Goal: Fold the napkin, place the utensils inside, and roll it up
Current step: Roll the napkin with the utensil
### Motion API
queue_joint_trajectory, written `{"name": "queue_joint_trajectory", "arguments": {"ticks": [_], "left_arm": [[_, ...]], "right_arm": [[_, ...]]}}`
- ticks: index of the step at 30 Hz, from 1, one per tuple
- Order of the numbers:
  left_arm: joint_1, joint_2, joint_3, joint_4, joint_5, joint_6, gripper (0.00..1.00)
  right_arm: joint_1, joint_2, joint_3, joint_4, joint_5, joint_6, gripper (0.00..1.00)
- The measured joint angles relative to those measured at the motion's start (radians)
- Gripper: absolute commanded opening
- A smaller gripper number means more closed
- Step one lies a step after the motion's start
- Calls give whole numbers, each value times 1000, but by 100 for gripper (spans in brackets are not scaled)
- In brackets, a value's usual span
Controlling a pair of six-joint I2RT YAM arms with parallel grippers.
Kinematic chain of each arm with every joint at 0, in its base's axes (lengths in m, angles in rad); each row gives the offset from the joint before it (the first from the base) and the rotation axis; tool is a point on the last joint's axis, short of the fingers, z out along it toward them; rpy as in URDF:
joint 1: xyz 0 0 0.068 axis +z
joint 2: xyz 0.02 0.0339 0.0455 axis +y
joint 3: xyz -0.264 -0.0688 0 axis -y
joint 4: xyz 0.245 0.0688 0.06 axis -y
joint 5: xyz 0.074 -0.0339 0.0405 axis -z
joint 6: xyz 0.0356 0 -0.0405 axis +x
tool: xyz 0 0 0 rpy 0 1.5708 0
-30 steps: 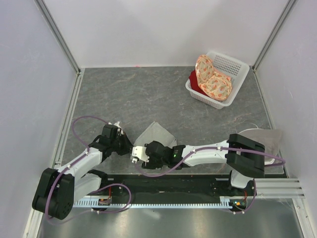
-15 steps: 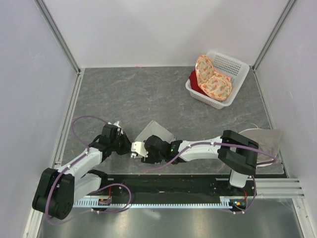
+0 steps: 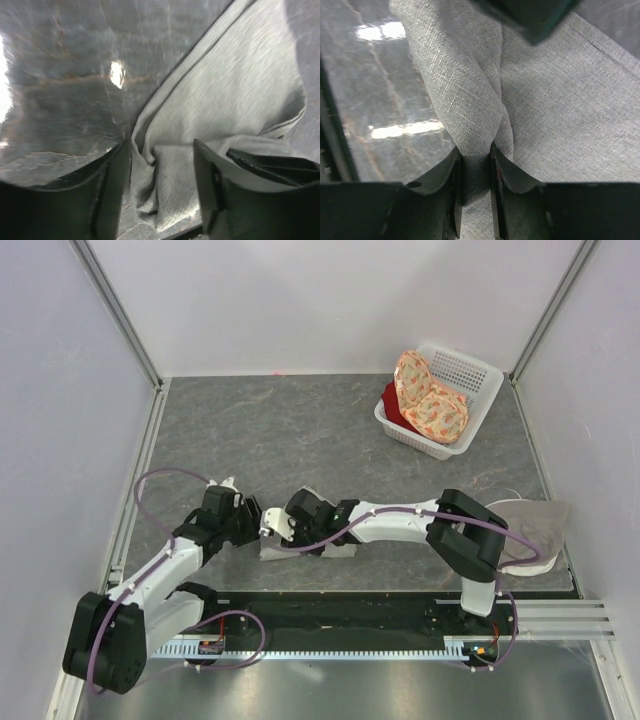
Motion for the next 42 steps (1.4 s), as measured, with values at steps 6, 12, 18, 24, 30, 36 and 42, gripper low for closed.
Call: {"name": "queue_joint_trajectory", "arguments": {"ticks": [6,12,18,24,30,36,42], "left_arm": [[3,-118,5,-34,-89,-3,72],[4,-219,-26,-50,-105,-3,71],[4,-297,-90,-33,-31,-3,70],[4,-389,-159,20,53,-3,69],[4,-425,-197,85,119,-3,57],[4,-393,-216,127,154,-5,48],[4,-334,-225,175,190,-8,22]], "right_arm": [[-62,31,69,-127,-204,84,25],[-130,110,177,-277,-375,164,26],[-199,200,257,-390,-552,213,27],[-262,285,309,-446,-705,240,28],[-296,347,345,-486,-797,244,29],[-310,380,368,-510,-837,245,30],[-314,390,379,-524,-844,245,39]]}}
